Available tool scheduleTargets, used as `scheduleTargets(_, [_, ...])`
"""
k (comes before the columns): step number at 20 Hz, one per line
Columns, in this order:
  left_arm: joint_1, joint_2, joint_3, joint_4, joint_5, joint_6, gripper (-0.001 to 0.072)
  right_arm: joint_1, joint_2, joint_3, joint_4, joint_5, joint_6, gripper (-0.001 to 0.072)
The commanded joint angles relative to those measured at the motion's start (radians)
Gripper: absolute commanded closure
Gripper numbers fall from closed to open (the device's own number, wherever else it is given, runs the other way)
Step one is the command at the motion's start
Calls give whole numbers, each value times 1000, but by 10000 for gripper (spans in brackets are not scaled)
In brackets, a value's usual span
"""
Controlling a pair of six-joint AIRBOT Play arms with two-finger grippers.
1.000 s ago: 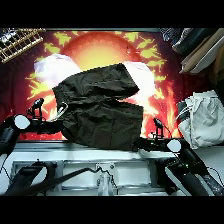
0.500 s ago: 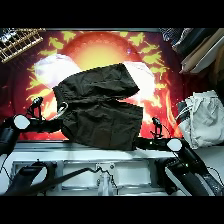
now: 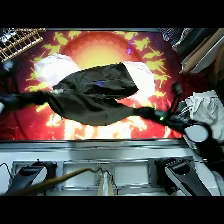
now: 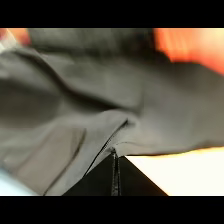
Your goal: Fold the clothes and pants, and hang the long-sleeved shirts on hangers.
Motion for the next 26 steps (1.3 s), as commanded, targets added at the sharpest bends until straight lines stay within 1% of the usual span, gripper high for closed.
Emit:
scheduleTargets(1, [-18,2,298,21,-32,66,703,0,1,261,-108,-129,14,703])
scheduleTargets(6, [-65,3,624,21,-132,66,703,0,2,593,-261,-111,14,704])
scheduleTargets(9, [-120,18,740,18,-192,66,703,0,1,730,-287,-76,14,704])
scheduleTargets(12, [-156,69,770,16,-196,65,703,0,1,860,-320,10,14,704])
scheduleTargets(15, [-160,130,770,-2,-196,65,704,0,1,971,-322,89,14,704])
scheduleTargets(19, [-159,148,770,-1,-196,65,704,0,-4,1028,-362,102,34,704])
scheduleTargets(23, [-159,43,769,2,-243,66,704,0,-100,1027,-423,171,53,703])
scheduleTargets(26, [-159,-105,769,84,-301,74,704,0,-253,1026,-492,220,51,703])
